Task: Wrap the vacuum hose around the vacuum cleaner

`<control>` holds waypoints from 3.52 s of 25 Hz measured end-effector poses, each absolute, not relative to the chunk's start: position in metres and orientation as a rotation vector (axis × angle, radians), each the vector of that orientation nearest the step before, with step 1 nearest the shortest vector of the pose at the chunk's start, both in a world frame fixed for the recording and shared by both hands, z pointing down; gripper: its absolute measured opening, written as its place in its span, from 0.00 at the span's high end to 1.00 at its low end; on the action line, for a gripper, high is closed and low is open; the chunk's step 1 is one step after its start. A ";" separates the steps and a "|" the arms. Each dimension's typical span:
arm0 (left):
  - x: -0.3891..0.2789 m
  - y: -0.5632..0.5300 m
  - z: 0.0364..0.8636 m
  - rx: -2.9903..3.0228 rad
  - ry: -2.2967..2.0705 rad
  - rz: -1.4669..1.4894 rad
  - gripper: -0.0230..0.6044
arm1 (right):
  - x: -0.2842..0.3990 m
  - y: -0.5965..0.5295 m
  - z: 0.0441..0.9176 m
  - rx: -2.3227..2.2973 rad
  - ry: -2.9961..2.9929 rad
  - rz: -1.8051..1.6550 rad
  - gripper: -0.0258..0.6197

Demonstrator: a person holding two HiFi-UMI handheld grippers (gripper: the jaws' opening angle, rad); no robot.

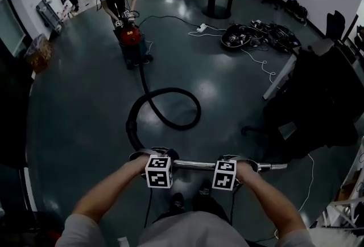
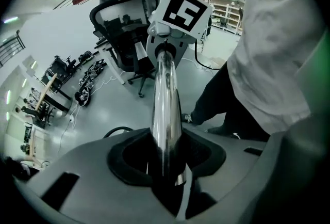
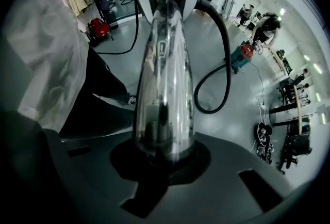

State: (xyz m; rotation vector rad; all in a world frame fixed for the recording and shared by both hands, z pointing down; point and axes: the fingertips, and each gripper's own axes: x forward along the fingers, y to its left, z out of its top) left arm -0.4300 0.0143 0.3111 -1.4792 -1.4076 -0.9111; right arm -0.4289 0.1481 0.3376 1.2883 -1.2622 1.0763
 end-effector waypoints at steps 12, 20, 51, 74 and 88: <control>-0.355 0.106 0.300 -1.547 -1.283 -0.890 0.70 | -0.355 0.171 0.320 1.237 -1.296 1.045 0.89; -0.335 0.144 0.297 -1.568 -1.375 -0.929 0.70 | -0.332 0.175 0.313 1.174 -1.327 1.030 0.89; -0.206 -0.005 0.317 -1.555 -1.683 -1.035 0.78 | -0.178 0.033 0.271 1.160 -1.175 1.000 0.67; -0.080 -0.051 0.285 -2.152 -1.425 -1.218 0.78 | -0.058 -0.024 0.146 1.640 -1.139 0.554 0.62; 0.045 -0.009 0.239 -2.543 -1.268 -1.176 0.78 | 0.032 0.040 0.122 2.266 -1.297 0.482 0.91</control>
